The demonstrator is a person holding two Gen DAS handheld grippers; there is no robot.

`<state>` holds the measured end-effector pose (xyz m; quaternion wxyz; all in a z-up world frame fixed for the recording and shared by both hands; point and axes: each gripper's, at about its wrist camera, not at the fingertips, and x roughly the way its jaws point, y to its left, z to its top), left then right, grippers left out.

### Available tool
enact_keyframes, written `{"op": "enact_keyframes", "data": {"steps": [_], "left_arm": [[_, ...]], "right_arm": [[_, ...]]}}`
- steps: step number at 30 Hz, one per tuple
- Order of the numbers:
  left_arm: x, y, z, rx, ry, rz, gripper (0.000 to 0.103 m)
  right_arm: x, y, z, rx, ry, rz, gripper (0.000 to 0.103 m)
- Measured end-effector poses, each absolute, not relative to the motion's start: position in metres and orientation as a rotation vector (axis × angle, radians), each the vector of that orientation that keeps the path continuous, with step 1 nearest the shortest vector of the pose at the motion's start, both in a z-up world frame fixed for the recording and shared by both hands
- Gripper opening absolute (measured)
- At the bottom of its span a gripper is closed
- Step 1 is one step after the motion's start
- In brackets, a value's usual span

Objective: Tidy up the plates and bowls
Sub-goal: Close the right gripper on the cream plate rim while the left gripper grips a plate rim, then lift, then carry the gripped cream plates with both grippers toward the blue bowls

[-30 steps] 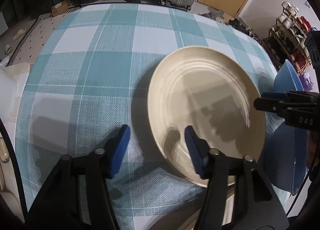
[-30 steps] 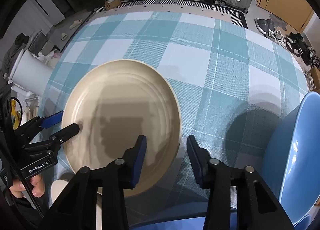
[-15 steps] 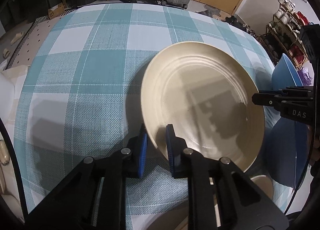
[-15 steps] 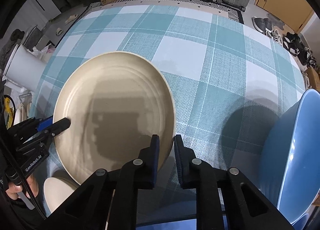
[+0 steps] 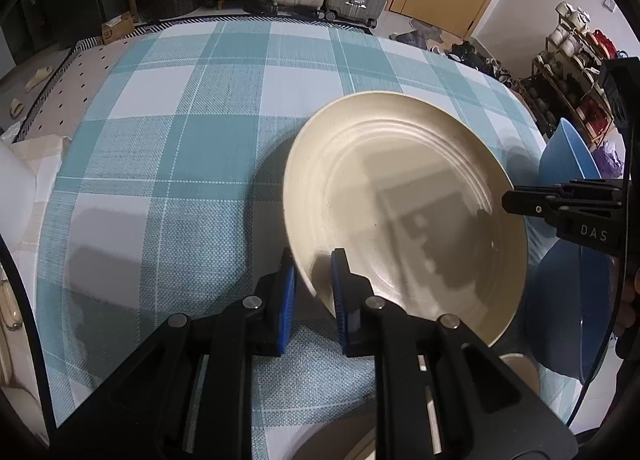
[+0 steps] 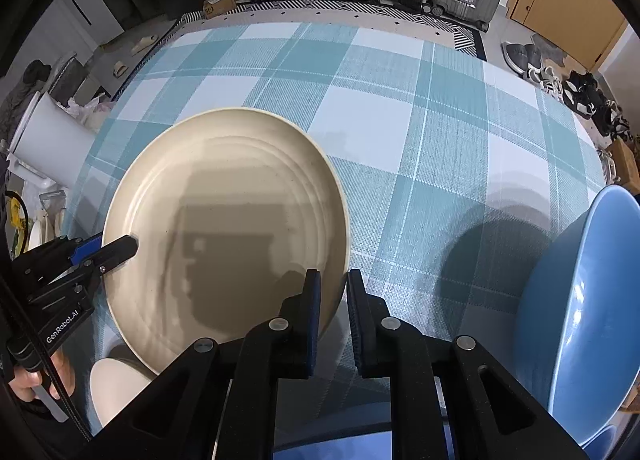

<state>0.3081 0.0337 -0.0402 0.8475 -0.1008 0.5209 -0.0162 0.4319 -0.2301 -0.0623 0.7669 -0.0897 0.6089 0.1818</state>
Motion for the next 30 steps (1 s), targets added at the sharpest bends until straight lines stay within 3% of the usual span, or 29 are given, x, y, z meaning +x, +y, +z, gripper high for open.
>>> {"op": "enact_keyframes", "data": {"steps": [30], "left_arm": [[0.236,0.034,0.045,-0.199,0.96,-0.027,0.014]], "right_arm": [[0.373,-0.227,0.023,-0.183,1.175,0.411,0.014]]}}
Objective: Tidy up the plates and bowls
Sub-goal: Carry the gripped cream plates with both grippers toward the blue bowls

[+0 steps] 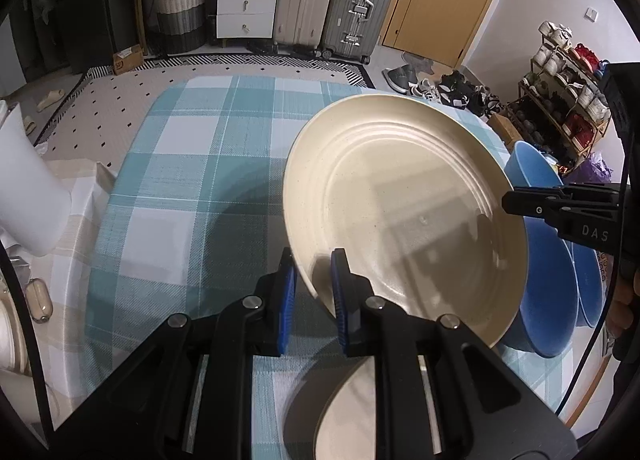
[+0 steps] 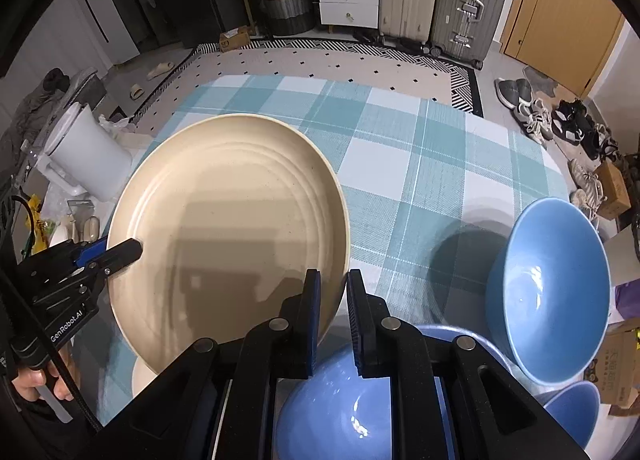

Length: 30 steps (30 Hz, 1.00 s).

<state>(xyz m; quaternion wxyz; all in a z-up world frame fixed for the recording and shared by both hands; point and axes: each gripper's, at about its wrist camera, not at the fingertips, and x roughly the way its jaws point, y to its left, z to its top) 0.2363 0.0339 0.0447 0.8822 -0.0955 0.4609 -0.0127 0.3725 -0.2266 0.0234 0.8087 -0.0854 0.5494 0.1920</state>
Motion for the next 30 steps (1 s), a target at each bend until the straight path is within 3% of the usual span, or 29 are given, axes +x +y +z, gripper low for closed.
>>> {"op": "enact_keyframes", "data": {"steps": [30], "left_arm": [[0.142,0.014,0.098,-0.171,0.887,-0.045,0.014]], "right_arm": [[0.281,-0.239,0.07,-0.157,1.077,0.416,0.014]]}}
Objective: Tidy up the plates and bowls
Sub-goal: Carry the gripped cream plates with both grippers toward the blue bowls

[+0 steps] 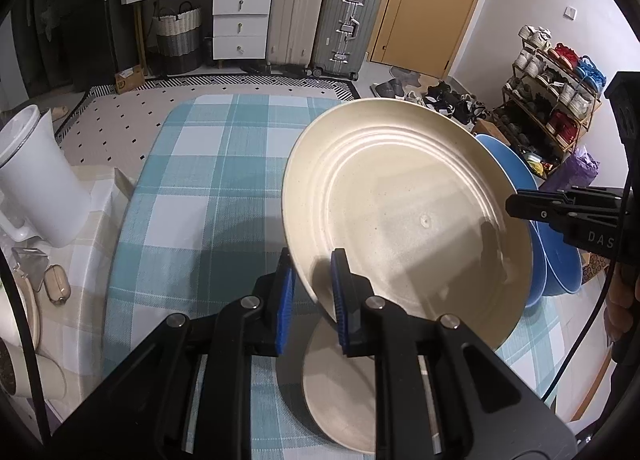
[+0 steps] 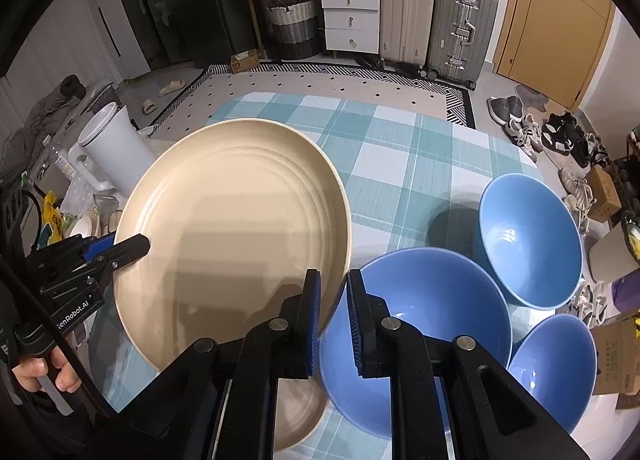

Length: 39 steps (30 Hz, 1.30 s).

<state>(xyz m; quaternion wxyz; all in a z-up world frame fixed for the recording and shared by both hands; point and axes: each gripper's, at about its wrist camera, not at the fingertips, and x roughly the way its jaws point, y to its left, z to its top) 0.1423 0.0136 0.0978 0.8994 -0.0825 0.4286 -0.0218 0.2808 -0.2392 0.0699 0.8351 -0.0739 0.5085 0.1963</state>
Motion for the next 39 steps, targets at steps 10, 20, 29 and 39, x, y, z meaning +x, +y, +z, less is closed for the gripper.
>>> {"op": "enact_keyframes", "data": {"steps": [10,20,29,39], "left_arm": [[0.114,0.01,0.105,-0.156,0.869,-0.045,0.014],[0.092,0.005,0.102,-0.148,0.866,-0.054,0.014],[0.081,-0.001,0.093,-0.14,0.878,-0.061,0.014],[0.067,-0.001,0.082,-0.135,0.88,-0.062,0.015]], "right_arm": [[0.257,-0.243,0.076,-0.141,1.05,0.428,0.014],[0.232,-0.251,0.074,-0.124,1.035,0.444,0.014],[0.215,-0.259,0.062,-0.1,1.041,0.453,0.014],[0.196,-0.261,0.059,-0.099,1.019,0.476,0.014]]}}
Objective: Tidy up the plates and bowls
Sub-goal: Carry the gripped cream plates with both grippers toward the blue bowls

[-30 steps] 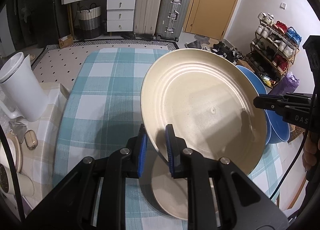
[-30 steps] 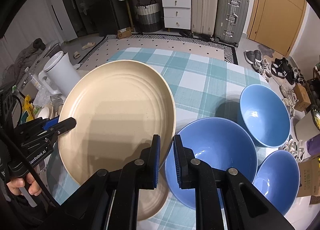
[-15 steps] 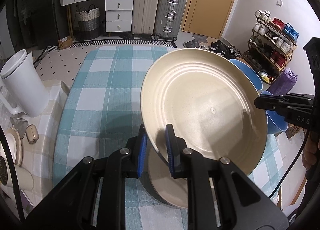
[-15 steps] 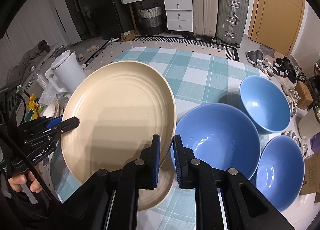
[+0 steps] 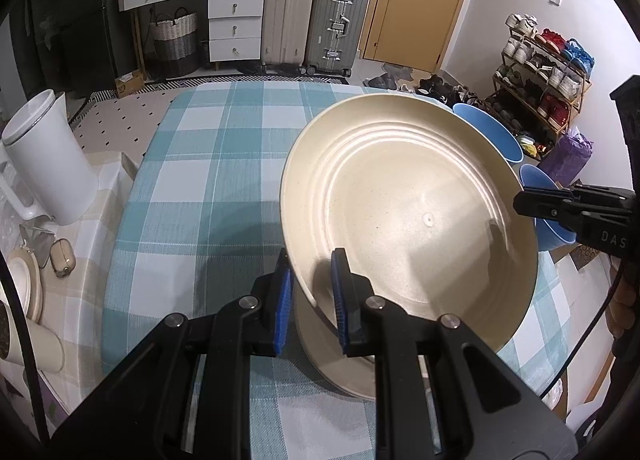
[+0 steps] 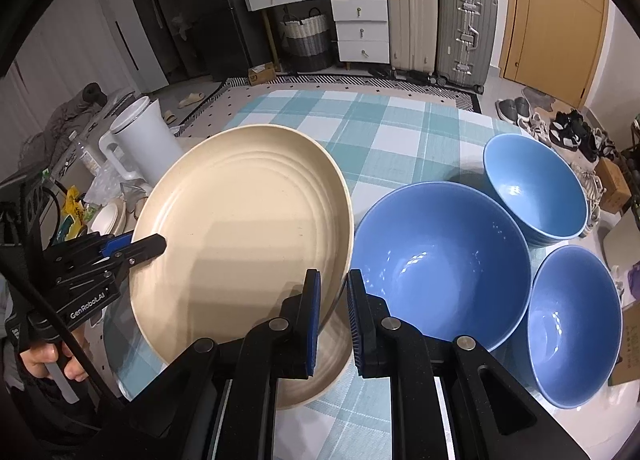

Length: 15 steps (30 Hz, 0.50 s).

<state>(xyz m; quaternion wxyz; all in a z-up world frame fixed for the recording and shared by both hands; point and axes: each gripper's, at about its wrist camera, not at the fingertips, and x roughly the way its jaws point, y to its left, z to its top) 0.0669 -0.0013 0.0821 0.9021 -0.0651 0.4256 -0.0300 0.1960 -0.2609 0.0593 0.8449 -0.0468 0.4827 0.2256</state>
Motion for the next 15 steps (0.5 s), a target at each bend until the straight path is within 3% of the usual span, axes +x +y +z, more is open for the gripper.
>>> {"op": "enact_keyframes", "data": {"steps": [15], "left_arm": [[0.053,0.003,0.063,-0.121,0.895,-0.062,0.015]], "right_arm": [[0.173,-0.263,0.046,-0.057,1.01,0.498,0.014]]}}
